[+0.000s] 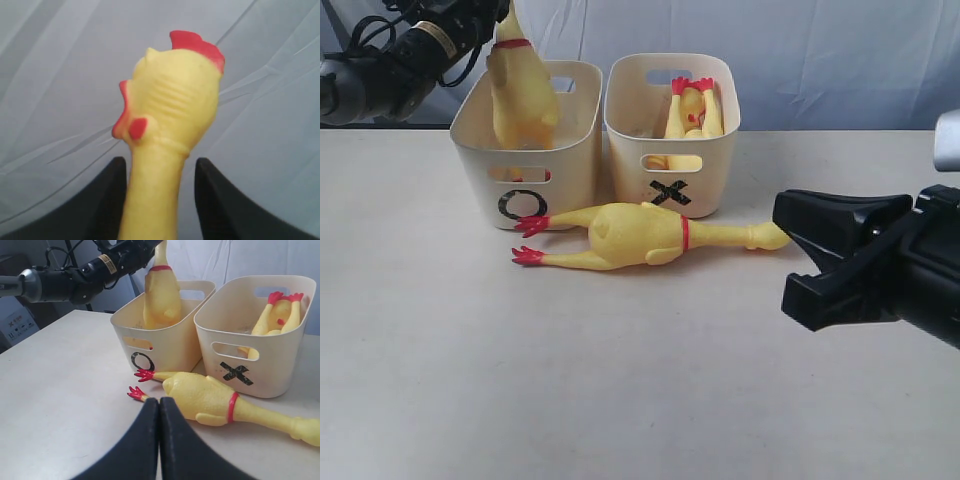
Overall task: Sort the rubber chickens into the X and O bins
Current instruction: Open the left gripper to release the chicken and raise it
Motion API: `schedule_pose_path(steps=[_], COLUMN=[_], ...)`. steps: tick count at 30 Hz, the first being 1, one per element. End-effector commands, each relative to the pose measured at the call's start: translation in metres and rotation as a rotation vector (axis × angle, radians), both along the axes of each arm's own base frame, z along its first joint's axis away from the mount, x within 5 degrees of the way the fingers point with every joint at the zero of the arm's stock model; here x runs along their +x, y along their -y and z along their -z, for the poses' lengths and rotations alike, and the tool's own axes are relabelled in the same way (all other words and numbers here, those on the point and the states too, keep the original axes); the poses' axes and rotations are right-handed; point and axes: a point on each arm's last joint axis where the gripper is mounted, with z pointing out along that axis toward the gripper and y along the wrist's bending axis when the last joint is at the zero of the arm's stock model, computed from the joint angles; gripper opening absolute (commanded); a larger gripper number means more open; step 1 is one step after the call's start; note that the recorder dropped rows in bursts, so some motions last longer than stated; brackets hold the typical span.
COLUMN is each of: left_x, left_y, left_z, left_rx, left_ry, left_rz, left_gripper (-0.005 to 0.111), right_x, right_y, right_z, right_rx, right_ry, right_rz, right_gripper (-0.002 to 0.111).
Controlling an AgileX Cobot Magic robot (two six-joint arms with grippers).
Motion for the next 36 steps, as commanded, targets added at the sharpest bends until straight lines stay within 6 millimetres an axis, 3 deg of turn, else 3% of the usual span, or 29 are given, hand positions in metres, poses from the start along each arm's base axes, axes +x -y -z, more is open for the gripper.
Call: schedule_pose_path(steps=[1, 8, 17, 31, 36], left_x=[0.001, 0.000, -0.002, -0.002, -0.004], left_y=[0.000, 0.002, 0.002, 0.002, -0.002], left_z=[-0.001, 0.004, 0.011, 0.011, -0.002], left_rx=[0.021, 0.157, 0.465, 0.483, 0.547], left_ry=[-0.032, -0.035, -0.041, -0.036, -0.004], left_rz=[-0.020, 0.005, 0.017, 0.021, 0.026], left_gripper=[0.043, 0.043, 0.043, 0.043, 0.043], right_x=[-0.001, -0.001, -0.001, -0.001, -0.001], right_y=[0.001, 0.001, 0.001, 0.001, 0.001], right_z=[0.000, 0.000, 0.000, 0.000, 0.000], right_rx=[0.000, 0.000, 0.000, 0.000, 0.000], right_ry=[0.003, 0.003, 0.003, 0.003, 0.003], right_rz=[-0.004, -0.004, -0.004, -0.004, -0.004], right_gripper=[-0.001, -0.001, -0.001, -0.001, -0.001])
